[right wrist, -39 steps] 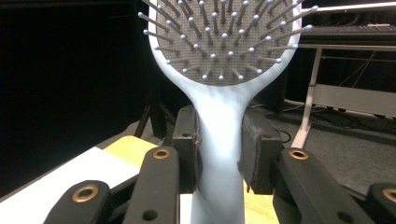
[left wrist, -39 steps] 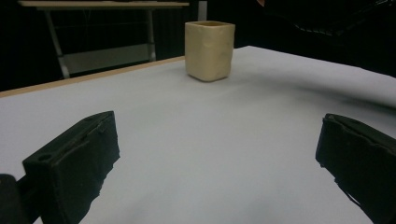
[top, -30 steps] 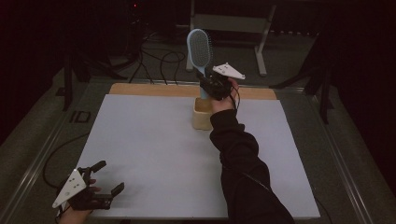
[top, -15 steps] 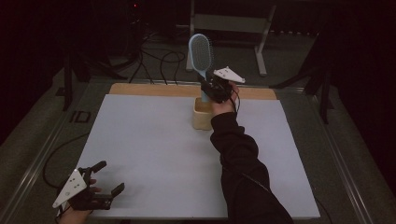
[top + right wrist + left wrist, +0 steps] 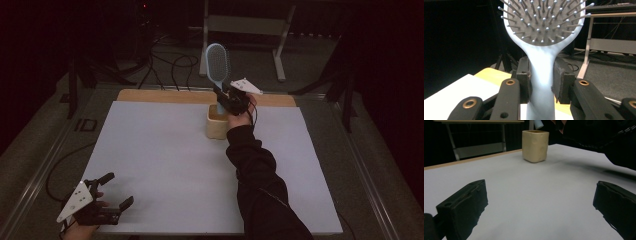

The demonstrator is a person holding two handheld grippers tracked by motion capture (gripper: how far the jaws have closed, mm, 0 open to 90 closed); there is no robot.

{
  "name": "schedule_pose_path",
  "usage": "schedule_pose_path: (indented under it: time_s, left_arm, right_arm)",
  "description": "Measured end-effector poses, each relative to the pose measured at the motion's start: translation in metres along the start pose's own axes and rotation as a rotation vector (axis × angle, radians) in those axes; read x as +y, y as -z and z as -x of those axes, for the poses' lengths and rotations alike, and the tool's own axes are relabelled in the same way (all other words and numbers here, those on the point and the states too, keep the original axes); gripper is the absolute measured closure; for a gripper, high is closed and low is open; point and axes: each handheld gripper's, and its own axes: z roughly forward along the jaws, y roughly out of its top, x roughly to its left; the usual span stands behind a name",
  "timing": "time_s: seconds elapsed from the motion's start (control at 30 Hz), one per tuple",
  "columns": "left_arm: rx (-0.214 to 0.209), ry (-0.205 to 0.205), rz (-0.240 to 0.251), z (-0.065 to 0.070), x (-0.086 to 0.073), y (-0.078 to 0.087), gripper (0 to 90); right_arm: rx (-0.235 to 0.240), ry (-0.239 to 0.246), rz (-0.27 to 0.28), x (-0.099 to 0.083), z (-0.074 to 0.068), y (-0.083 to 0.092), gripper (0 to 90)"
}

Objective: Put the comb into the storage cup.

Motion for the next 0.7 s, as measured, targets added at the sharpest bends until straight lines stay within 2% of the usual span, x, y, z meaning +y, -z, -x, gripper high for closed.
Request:
schedule_pose_path:
  time_s: [0.2, 0.53, 0.57, 0.6, 0.7]
  left_arm:
    - [0.001, 0.001, -0.001, 0.000, 0.000, 0.000, 0.0]
    - [0.001, 0.000, -0.004, 0.000, 0.000, 0.000, 0.0]
    - [0.001, 0.000, -0.004, 0.000, 0.000, 0.000, 0.0]
    - [0.001, 0.000, -0.005, 0.000, 0.000, 0.000, 0.0]
    - [0.001, 0.001, -0.004, 0.000, 0.000, 0.000, 0.0]
  right_arm:
    - [-0.009, -0.001, -0.004, -0.006, 0.000, -0.001, 70.0]
    - [0.028, -0.028, -0.019, -0.018, 0.007, -0.002, 69.9]
    - [0.021, -0.027, -0.019, -0.019, 0.006, -0.002, 69.9]
    - [0.048, -0.027, -0.013, -0.020, 0.008, -0.002, 69.9]
    - [0.076, -0.014, -0.024, -0.023, 0.009, -0.002, 69.8]
